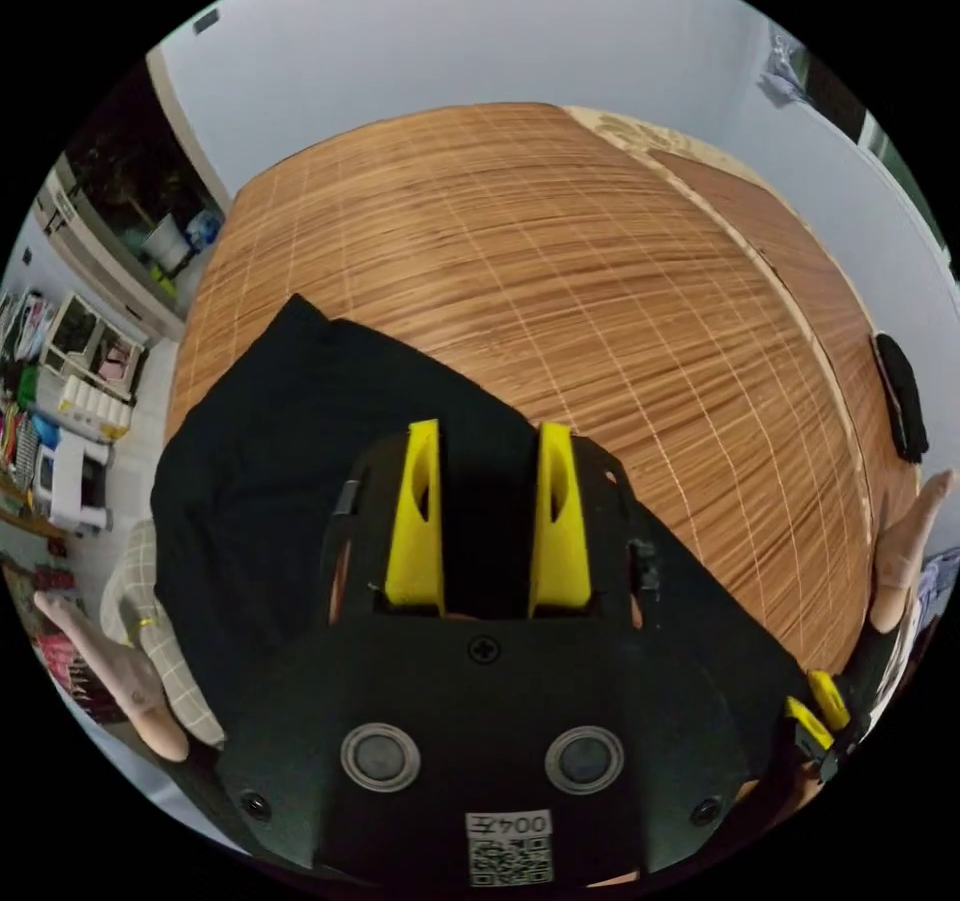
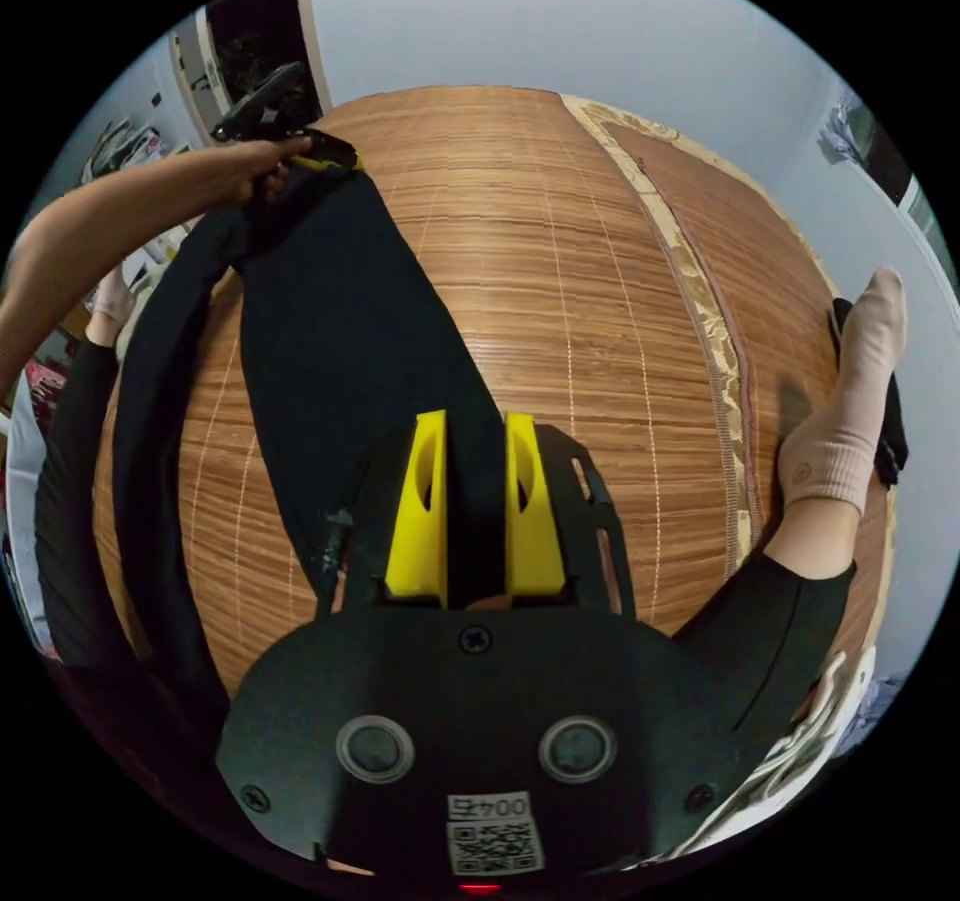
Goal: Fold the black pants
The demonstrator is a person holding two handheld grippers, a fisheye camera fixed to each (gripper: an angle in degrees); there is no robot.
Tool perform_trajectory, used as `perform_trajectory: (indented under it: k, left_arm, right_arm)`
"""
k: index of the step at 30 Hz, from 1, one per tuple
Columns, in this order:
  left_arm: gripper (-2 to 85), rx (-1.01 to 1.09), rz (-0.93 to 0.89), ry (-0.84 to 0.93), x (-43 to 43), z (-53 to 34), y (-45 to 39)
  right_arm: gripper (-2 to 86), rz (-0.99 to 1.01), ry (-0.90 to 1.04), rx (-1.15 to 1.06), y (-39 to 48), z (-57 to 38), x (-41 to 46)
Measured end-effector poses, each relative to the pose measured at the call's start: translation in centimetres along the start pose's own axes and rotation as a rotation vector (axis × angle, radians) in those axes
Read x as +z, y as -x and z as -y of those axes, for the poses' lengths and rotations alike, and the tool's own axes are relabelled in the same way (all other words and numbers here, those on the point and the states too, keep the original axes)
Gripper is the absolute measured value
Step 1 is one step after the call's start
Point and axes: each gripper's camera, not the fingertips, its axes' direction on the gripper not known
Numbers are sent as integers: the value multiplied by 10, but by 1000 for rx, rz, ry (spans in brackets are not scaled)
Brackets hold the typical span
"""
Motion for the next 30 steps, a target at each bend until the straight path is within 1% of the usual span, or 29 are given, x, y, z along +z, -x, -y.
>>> perform_trajectory:
  k: [2, 4, 6, 11, 15, 17, 20, 23, 24, 27, 30]
  left_arm:
    - [47, 5, 24, 2, -2, 0, 9]
    - [37, -3, 1, -6, -7, -1, 20]
    - [30, -12, -25, -32, -16, -3, 33]
    - [18, -83, -130, -92, -55, -16, 85]
    - [16, -122, -207, -134, -82, -36, 128]
    - [16, -159, -252, -145, -95, -52, 160]
    - [15, -201, -315, -167, -110, -75, 201]
    - [15, -211, -383, -184, -123, -99, 239]
    - [15, -211, -391, -186, -125, -104, 245]
    - [15, -226, -416, -196, -134, -128, 277]
    - [14, -268, -449, -220, -140, -156, 309]
  right_arm:
    - [29, 24, 5, 3, 1, -3, -1]
    - [8, 27, 12, 2, 1, -5, -3]
    - [0, 77, 12, 17, -1, -8, -6]
    - [-6, 298, -105, 87, -13, -26, -30]
    - [-6, 454, -177, 99, -15, -43, -45]
    - [-6, 523, -232, 59, -11, -55, -62]
    - [-4, 556, -290, -30, 0, -73, -86]
    - [-3, 602, -305, -120, 15, -92, -105]
    - [-2, 601, -309, -140, 19, -95, -108]
    - [-2, 687, -384, -224, 38, -111, -126]
    - [-2, 678, -380, -274, 64, -121, -132]
